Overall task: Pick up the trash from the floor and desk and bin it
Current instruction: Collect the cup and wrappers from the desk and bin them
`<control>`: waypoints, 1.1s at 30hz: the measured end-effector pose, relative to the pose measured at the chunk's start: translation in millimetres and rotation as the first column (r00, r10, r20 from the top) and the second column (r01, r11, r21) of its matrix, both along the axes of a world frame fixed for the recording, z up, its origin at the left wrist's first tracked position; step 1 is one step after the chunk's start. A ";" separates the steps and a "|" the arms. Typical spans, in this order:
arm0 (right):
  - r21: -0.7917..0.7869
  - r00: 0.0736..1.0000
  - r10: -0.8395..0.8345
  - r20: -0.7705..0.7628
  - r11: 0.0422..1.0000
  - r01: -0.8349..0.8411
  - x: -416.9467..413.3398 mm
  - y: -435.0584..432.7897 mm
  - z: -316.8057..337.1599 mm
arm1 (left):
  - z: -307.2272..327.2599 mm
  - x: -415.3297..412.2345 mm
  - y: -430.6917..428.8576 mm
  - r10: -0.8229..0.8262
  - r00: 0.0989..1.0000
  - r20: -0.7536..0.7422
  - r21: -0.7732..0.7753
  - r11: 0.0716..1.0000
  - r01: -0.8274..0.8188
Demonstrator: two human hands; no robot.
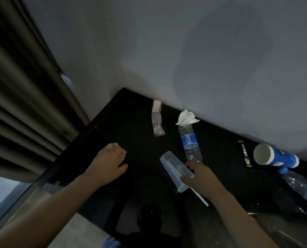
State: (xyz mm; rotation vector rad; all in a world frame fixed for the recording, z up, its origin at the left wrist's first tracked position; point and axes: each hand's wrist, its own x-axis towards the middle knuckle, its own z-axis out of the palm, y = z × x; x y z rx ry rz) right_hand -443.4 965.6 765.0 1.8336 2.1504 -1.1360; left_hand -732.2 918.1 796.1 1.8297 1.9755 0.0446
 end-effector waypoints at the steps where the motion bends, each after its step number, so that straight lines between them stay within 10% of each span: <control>1: -0.011 1.000 -0.018 0.020 1.000 0.018 -3.8 0.1 -2.9 | -0.8 -3.6 3.7 -0.015 1.000 -0.008 -0.002 1.000 0.015; 14: 0.036 0.949 -0.119 0.293 0.993 0.113 -52.6 0.1 -37.8 | -51.0 -71.5 40.3 0.044 0.995 0.087 -0.153 0.988 -0.031; 33: -0.129 0.935 -0.295 0.198 0.938 0.323 -79.6 -21.8 -71.2 | -123.7 -89.8 65.9 0.093 0.990 0.110 -0.312 0.949 -0.054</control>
